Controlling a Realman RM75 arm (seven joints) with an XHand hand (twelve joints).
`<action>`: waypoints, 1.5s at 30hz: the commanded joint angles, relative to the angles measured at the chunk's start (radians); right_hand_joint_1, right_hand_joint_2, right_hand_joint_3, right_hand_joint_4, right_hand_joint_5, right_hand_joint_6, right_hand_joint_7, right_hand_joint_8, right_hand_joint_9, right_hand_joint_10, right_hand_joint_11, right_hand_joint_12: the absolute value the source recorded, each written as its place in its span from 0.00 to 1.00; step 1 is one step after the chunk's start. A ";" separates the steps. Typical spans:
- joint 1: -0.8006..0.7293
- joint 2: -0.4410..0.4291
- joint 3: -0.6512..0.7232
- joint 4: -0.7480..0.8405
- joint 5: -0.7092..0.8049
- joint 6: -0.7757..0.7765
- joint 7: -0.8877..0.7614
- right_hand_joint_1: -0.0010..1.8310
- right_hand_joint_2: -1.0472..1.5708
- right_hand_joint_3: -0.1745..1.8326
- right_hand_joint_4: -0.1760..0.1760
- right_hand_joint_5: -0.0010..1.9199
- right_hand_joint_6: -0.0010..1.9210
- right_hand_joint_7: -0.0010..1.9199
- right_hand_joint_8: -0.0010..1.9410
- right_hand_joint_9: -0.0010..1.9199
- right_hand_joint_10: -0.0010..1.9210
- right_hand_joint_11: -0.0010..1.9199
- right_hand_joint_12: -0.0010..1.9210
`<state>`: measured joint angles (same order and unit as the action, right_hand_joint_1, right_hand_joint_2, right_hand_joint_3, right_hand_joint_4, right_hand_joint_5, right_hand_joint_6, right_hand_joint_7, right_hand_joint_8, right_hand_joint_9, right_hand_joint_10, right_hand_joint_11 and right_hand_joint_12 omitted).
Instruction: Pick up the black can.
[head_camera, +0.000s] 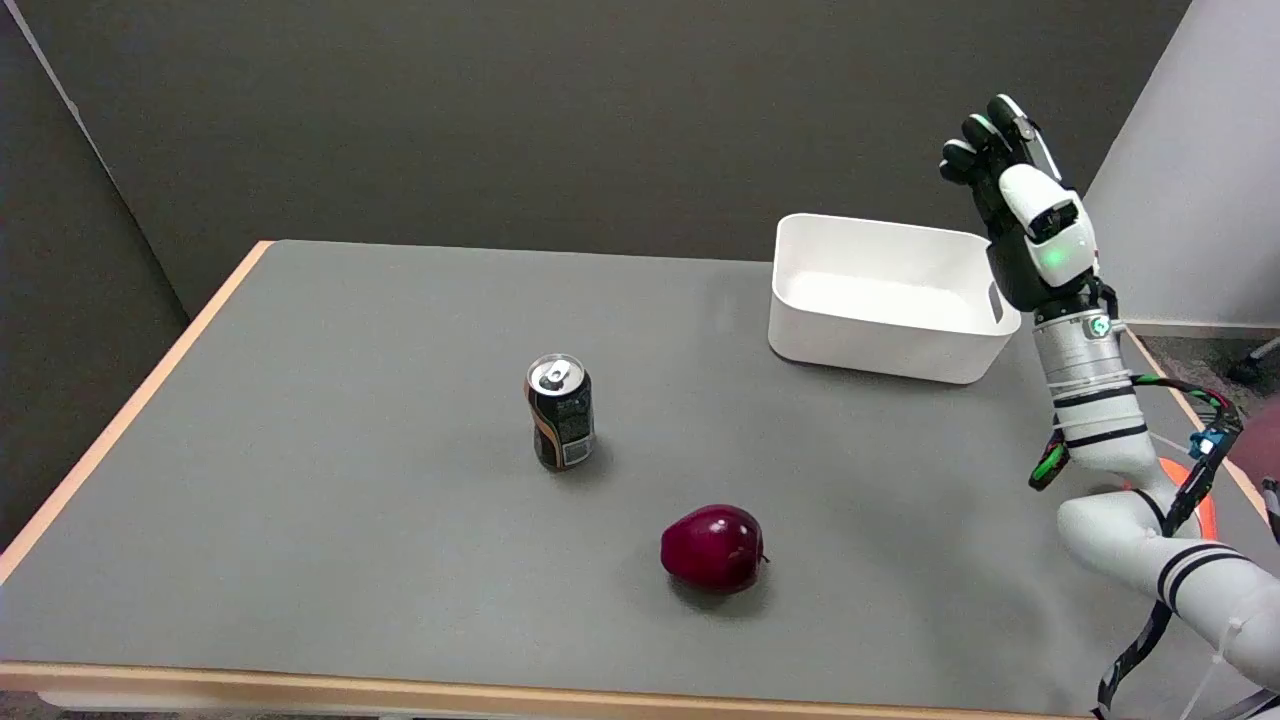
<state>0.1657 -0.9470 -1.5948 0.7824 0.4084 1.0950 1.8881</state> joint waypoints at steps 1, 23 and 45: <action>-0.003 0.031 0.021 0.208 -0.035 -0.148 -0.160 0.26 0.68 0.59 0.48 0.05 0.16 0.13 0.18 0.12 0.39 0.02 0.59; 0.467 -0.035 -0.532 0.586 -0.699 -0.616 -0.756 0.33 0.65 0.58 0.55 0.08 0.20 0.15 0.20 0.13 0.39 0.05 0.62; 0.363 -0.046 -0.611 0.650 -0.990 -0.722 -0.589 0.31 0.62 0.57 0.56 0.04 0.09 0.06 0.15 0.06 0.34 0.04 0.58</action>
<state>0.5281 -0.9793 -2.1043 1.3629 -0.3674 0.4878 1.2958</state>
